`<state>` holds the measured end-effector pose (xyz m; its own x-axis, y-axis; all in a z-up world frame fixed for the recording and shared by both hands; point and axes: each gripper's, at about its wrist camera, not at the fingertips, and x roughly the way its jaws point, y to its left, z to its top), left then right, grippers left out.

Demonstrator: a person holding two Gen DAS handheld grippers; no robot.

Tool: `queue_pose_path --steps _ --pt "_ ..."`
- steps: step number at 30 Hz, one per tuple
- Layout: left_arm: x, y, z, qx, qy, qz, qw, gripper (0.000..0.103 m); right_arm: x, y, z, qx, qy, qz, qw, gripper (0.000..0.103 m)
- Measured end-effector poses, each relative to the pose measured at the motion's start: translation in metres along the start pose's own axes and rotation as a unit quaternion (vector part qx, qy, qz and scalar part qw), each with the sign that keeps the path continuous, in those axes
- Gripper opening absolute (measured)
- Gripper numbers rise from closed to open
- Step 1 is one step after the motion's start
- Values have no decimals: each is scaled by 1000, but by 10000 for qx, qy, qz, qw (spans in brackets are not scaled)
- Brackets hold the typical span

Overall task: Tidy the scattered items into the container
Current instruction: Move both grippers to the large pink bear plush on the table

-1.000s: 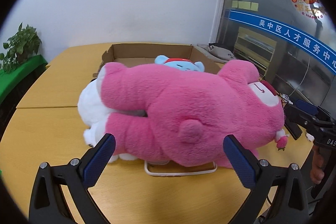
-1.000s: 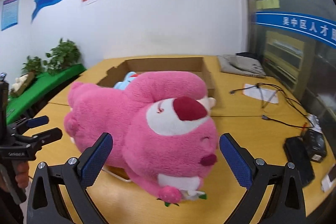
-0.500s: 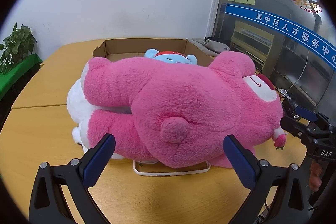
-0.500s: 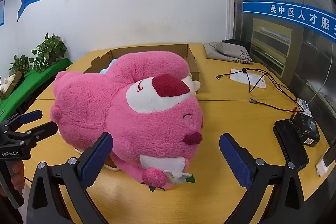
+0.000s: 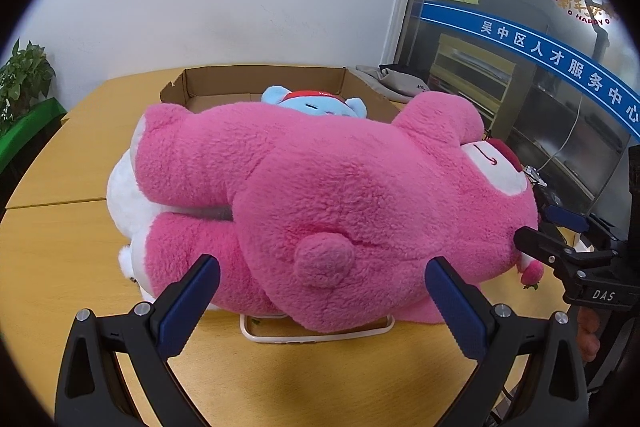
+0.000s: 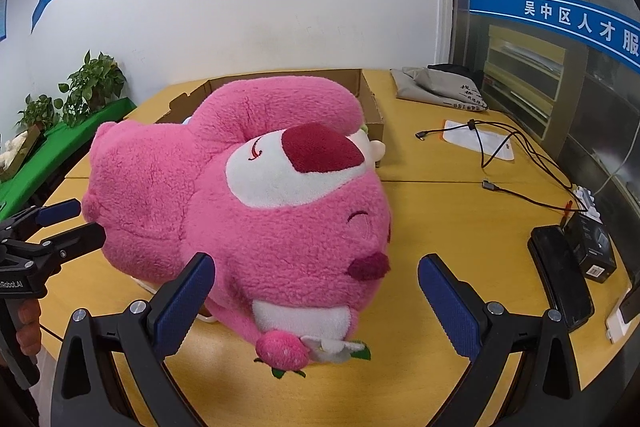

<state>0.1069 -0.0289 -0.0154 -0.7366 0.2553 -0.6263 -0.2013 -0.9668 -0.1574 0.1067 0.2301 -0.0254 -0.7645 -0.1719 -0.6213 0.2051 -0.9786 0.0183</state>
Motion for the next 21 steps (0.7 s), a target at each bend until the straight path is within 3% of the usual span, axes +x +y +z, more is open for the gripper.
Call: queue_pose_path --steps 16,21 --pt "21 22 15 38 82 -382 9992 102 13 -9 8 0 -73 142 9999 103" --pt "46 43 23 -98 321 -1026 9942 103 43 -21 18 32 33 946 9955 103"
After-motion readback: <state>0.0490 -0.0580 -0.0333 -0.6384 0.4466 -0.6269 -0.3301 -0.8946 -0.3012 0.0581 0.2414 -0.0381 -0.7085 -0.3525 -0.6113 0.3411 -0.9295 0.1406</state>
